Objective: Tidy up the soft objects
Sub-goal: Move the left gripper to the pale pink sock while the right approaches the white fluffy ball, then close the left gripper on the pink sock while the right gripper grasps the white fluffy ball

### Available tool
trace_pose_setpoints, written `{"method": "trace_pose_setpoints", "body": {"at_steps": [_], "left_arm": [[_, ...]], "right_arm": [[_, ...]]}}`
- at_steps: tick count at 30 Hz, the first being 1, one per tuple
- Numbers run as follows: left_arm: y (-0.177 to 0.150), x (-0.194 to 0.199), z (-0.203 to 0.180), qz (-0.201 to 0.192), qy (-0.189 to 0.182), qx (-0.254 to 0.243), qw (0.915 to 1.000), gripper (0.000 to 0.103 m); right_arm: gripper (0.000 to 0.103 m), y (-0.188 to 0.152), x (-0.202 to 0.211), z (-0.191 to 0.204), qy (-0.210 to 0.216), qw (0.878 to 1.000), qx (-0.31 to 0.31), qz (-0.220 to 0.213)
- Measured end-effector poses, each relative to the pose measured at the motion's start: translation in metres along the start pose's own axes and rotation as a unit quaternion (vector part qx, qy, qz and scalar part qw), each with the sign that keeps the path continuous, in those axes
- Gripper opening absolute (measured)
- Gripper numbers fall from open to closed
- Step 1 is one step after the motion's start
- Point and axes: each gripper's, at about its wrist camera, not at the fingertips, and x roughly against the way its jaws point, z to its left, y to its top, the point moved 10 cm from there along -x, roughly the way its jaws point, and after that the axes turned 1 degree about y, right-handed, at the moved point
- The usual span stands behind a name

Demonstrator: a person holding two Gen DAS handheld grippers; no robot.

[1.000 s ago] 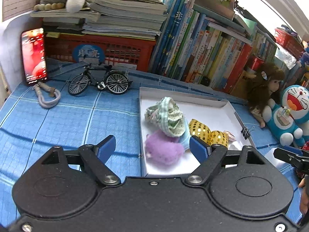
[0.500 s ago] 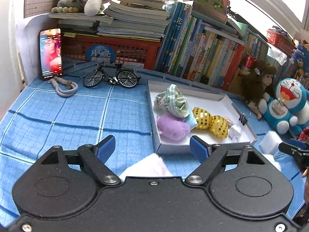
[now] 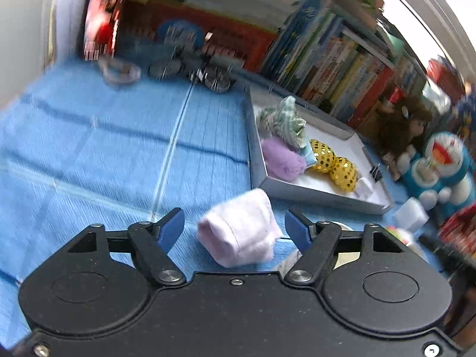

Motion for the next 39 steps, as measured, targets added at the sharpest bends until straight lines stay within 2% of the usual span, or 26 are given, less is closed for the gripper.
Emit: {"method": "trace_pose_setpoints", "body": {"at_steps": [4,13,18,22,27,33,36,39], "left_arm": [[-0.005,-0.013,0.005,0.018,-0.009,0.028,0.9994,0.069],[-0.011,-0.039,0.008,0.040,0.019,0.033,0.9985,0.069],[-0.013,-0.047,0.009,0.050,0.006,0.058,0.9971,0.069],[-0.013,-0.052,0.010,0.054,0.000,0.070,0.9961,0.061],[-0.012,-0.055,0.011,0.058,-0.010,0.093,0.9940,0.054],[-0.011,-0.059,0.012,0.061,-0.015,0.109,0.9921,0.051],[-0.010,-0.060,0.012,0.060,-0.014,0.111,0.9919,0.048],[-0.009,-0.060,0.011,0.059,-0.011,0.113,0.9918,0.036]], "right_arm": [[0.103,-0.008,-0.003,-0.002,-0.002,1.000,-0.002,0.008],[0.103,-0.020,-0.013,-0.008,0.008,0.999,-0.033,0.023],[0.103,-0.022,-0.015,-0.019,0.016,0.997,-0.076,0.023],[0.102,-0.025,-0.020,-0.033,0.030,0.991,-0.130,0.033],[0.093,-0.033,-0.030,-0.046,0.042,0.981,-0.186,0.047],[0.091,-0.034,-0.034,-0.035,0.019,0.989,-0.133,0.055],[0.085,-0.032,-0.036,-0.033,0.014,0.990,-0.127,0.061],[0.071,-0.029,-0.036,-0.030,0.019,0.990,-0.125,0.070]]}}
